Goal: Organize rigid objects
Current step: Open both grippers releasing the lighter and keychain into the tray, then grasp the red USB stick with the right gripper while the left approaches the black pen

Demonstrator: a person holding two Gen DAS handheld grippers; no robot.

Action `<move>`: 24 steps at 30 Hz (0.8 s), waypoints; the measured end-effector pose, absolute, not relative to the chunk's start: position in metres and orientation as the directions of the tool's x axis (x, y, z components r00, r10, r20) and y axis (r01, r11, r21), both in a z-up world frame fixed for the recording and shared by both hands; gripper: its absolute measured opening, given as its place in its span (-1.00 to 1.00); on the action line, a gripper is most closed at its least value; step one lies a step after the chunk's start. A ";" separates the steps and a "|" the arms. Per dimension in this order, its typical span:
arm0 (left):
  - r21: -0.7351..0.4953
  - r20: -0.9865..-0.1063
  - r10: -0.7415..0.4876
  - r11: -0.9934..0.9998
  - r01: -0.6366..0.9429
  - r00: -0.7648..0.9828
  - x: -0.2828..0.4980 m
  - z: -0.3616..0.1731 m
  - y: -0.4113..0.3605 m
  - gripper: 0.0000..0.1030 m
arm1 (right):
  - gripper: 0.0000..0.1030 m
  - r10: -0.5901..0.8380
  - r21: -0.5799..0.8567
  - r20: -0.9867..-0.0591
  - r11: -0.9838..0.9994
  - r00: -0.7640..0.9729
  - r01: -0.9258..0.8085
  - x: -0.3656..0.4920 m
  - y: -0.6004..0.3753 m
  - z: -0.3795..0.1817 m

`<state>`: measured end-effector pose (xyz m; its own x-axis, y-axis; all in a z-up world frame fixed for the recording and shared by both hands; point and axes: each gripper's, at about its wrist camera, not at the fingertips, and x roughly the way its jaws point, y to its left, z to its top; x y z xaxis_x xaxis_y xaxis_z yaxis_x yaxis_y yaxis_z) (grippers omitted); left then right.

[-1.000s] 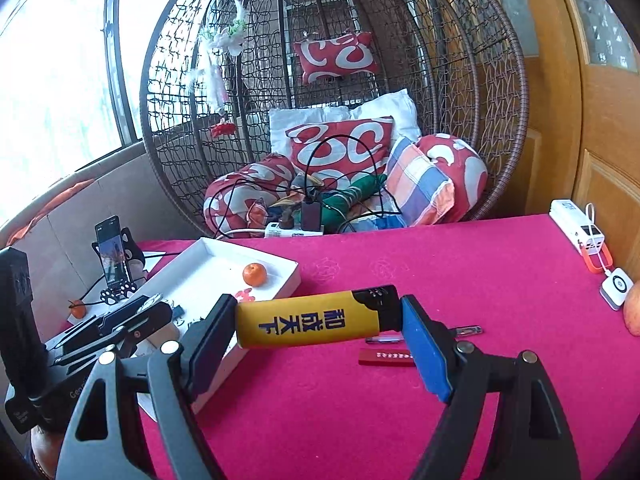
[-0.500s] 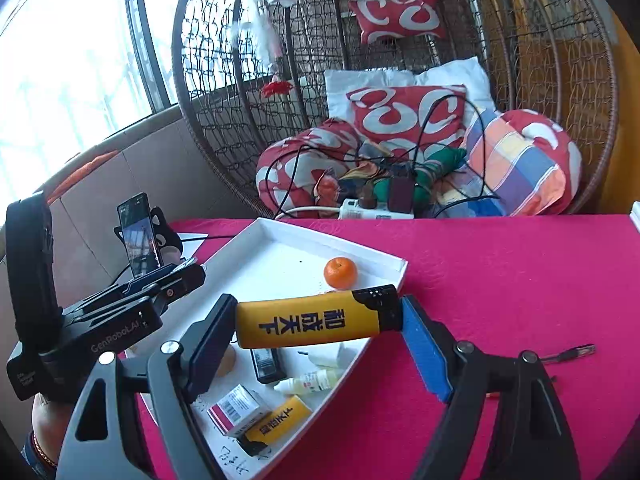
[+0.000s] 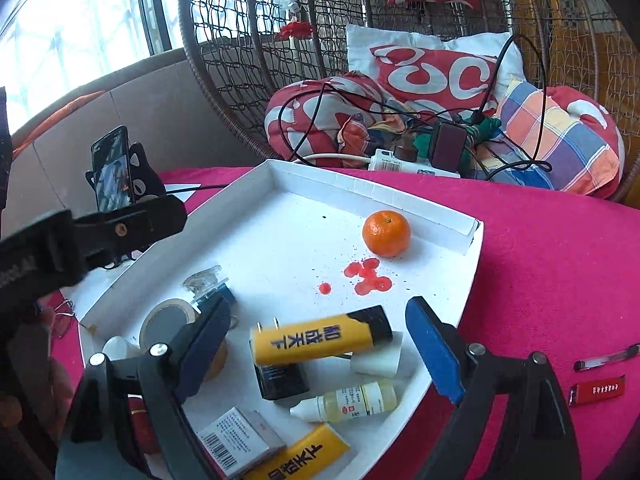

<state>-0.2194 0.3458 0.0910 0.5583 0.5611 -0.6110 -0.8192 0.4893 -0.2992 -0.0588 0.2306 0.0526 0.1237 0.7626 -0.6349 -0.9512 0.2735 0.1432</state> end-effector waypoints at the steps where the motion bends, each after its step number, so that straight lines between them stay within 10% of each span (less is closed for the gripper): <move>1: -0.299 -0.604 0.570 0.487 -0.821 0.558 -0.221 0.094 0.344 0.99 | 0.74 0.768 0.136 -0.626 0.282 0.138 -0.950 -0.058 0.227 0.054; 12: -0.362 -0.509 0.512 0.602 -0.711 0.692 -0.203 0.120 0.278 0.99 | 1.00 0.790 0.142 -0.525 0.448 0.316 -0.883 0.000 0.128 0.079; 24: -0.222 -0.683 0.326 0.759 -0.611 0.653 -0.094 0.056 0.194 0.99 | 1.00 0.608 0.166 -0.652 0.697 0.452 -0.698 0.126 0.031 0.042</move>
